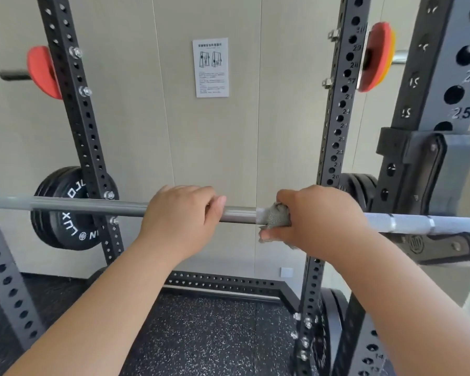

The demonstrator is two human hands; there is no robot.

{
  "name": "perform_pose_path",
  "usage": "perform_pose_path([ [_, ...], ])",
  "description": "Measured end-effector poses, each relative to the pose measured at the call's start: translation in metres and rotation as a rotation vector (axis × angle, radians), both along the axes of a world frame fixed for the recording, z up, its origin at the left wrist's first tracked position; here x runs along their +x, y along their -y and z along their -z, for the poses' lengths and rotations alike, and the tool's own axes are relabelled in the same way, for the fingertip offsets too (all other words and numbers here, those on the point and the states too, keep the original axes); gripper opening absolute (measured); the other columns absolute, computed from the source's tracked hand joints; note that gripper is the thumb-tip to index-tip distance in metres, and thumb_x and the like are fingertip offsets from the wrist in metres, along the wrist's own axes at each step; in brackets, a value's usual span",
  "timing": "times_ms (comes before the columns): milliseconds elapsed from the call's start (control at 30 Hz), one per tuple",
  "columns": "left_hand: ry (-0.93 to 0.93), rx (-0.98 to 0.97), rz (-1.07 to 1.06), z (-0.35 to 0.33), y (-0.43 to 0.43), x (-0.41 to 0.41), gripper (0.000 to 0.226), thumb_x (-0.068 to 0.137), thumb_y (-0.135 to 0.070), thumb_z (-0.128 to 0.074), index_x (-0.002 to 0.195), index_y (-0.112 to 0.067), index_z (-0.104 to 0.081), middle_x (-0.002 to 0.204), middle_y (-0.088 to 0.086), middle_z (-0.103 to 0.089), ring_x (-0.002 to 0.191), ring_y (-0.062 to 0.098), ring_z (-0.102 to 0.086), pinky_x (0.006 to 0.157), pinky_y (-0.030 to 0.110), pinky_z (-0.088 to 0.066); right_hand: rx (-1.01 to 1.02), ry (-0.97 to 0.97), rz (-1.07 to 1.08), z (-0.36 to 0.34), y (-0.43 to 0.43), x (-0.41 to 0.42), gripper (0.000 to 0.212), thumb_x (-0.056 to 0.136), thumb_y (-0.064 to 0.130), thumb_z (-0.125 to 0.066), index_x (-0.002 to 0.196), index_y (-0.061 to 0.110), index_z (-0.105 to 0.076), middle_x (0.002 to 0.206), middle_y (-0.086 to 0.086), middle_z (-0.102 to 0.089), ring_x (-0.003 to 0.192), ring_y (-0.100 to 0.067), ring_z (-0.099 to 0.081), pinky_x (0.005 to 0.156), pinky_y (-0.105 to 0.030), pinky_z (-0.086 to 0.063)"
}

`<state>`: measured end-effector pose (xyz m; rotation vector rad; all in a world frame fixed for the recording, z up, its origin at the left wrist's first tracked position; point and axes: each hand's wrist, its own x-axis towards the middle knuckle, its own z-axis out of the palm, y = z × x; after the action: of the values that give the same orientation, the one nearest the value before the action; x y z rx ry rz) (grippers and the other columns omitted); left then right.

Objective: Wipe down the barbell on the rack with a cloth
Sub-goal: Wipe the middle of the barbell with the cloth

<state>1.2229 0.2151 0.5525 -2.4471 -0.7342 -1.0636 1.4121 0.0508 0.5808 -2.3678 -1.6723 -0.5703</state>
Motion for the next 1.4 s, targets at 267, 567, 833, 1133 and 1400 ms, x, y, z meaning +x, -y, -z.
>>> perform_pose_path([
  [267, -0.019, -0.108, -0.105, -0.011, -0.068, -0.089, 0.054, 0.097, -0.066, -0.015, 0.067, -0.033, -0.045, 0.057, -0.011, -0.051, 0.060, 0.016, -0.051, 0.070, 0.036, -0.039, 0.005, 0.107, -0.027, 0.004, -0.038, -0.041, 0.054, 0.082, 0.085, -0.054, 0.099, 0.035, -0.047, 0.072, 0.009, -0.055, 0.066, -0.015, -0.056, 0.055, -0.028, -0.047],
  [567, -0.045, -0.058, -0.046, 0.003, -0.138, -0.136, 0.066, 0.098, -0.069, 0.001, 0.062, -0.031, -0.039, 0.051, -0.007, -0.048, 0.053, 0.020, -0.051, 0.072, 0.040, -0.049, -0.051, -0.028, -0.005, -0.009, -0.080, -0.089, 0.022, 0.080, 0.055, -0.066, 0.078, 0.037, -0.053, 0.062, 0.012, -0.064, 0.063, -0.006, -0.061, 0.057, -0.027, -0.054],
  [833, -0.026, -0.145, 0.056, -0.017, -0.158, -0.158, 0.067, 0.092, -0.077, -0.004, 0.067, -0.030, -0.045, 0.058, -0.008, -0.052, 0.062, 0.018, -0.054, 0.058, 0.033, -0.042, -0.253, -0.321, -0.018, -0.026, -0.095, -0.102, 0.030, 0.078, 0.062, -0.073, 0.084, 0.032, -0.070, 0.066, 0.014, -0.074, 0.057, -0.004, -0.071, 0.071, -0.035, -0.064],
  [1133, -0.119, -0.232, 0.004, -0.020, -0.168, -0.163, 0.086, 0.092, -0.081, 0.002, 0.069, -0.019, -0.053, 0.061, -0.003, -0.059, 0.065, 0.018, -0.058, 0.065, 0.034, -0.050, -0.041, -0.029, -0.034, -0.007, -0.133, -0.142, 0.036, 0.078, 0.070, -0.064, 0.082, 0.034, -0.059, 0.065, 0.011, -0.064, 0.068, -0.008, -0.063, 0.065, -0.030, -0.058],
  [1400, -0.173, -0.273, -0.031, -0.024, -0.168, -0.159, 0.081, 0.090, -0.079, -0.003, 0.065, -0.015, -0.046, 0.057, -0.001, -0.051, 0.060, 0.021, -0.055, 0.060, 0.033, -0.045, -0.083, -0.158, 0.128, -0.014, -0.107, -0.124, 0.071, 0.058, 0.105, -0.048, 0.077, 0.038, -0.064, 0.061, 0.016, -0.067, 0.063, 0.001, -0.061, 0.061, -0.029, -0.055],
])
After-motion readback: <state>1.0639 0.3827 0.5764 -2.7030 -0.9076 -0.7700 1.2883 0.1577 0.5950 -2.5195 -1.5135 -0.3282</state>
